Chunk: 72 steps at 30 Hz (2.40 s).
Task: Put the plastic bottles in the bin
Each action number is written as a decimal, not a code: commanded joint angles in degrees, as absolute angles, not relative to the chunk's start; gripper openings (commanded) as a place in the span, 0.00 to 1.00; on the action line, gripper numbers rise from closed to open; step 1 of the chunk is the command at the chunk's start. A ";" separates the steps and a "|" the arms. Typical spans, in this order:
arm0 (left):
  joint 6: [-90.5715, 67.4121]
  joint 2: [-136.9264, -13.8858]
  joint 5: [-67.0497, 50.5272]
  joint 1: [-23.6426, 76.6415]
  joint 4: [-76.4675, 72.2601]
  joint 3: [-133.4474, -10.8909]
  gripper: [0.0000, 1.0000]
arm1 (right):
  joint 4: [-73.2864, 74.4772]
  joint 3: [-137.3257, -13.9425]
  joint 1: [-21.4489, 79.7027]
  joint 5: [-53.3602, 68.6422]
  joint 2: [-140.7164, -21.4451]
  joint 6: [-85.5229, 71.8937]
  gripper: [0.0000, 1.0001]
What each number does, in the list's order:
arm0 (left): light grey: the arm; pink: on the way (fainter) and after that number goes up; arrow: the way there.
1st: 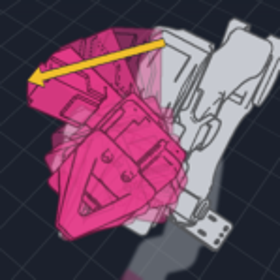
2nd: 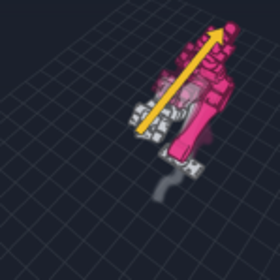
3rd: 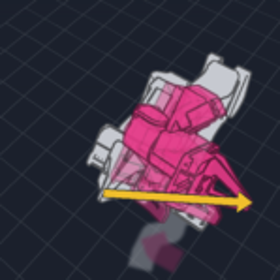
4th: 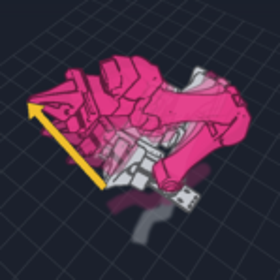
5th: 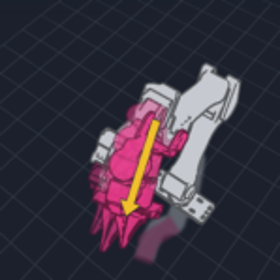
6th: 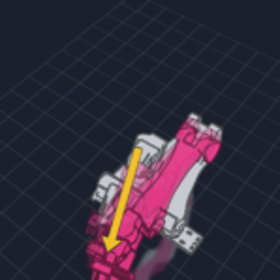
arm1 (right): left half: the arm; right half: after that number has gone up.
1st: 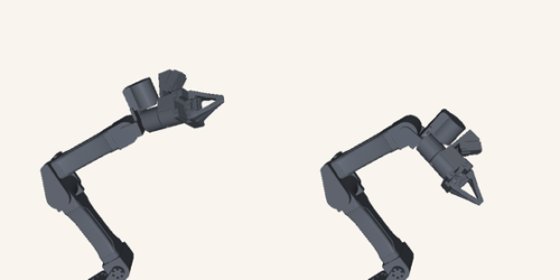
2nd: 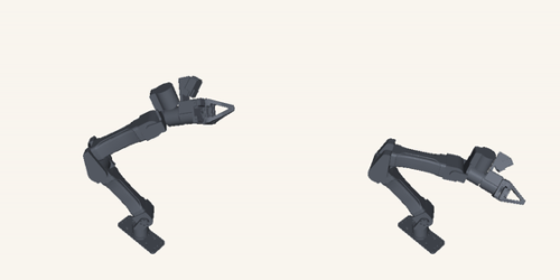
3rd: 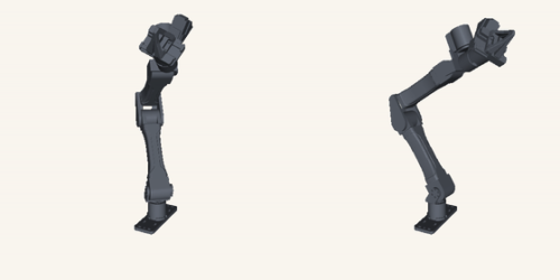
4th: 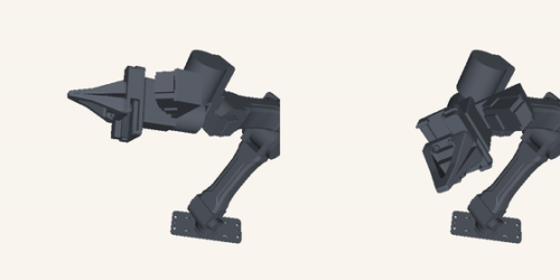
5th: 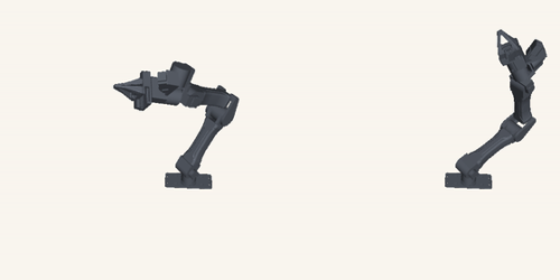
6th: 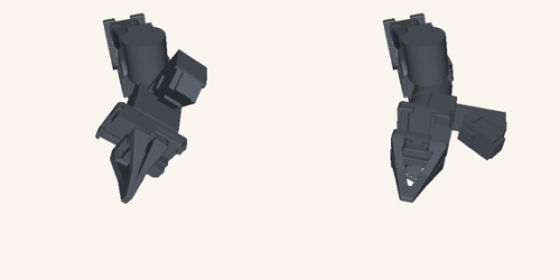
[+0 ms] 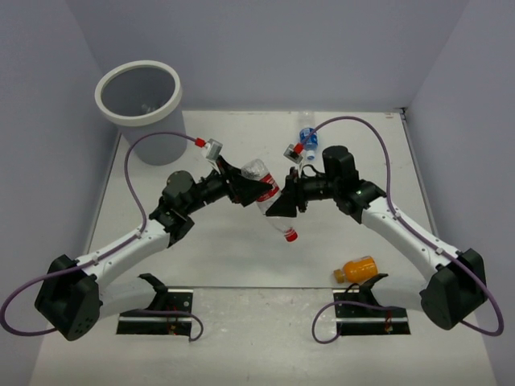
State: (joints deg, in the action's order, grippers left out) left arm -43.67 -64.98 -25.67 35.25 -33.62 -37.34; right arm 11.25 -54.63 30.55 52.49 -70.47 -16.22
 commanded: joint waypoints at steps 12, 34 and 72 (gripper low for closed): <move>-39.94 -65.12 -19.70 36.39 -28.36 -45.62 0.16 | 14.74 -57.25 31.43 38.57 -67.09 -18.56 0.99; -10.24 -85.20 24.20 4.89 -8.56 -95.27 0.12 | 27.60 -52.64 31.20 -14.84 -54.79 -28.89 0.99; -18.21 -82.12 -10.89 4.07 6.42 -91.05 1.00 | 25.19 -74.26 19.70 -7.09 -86.48 -25.85 0.99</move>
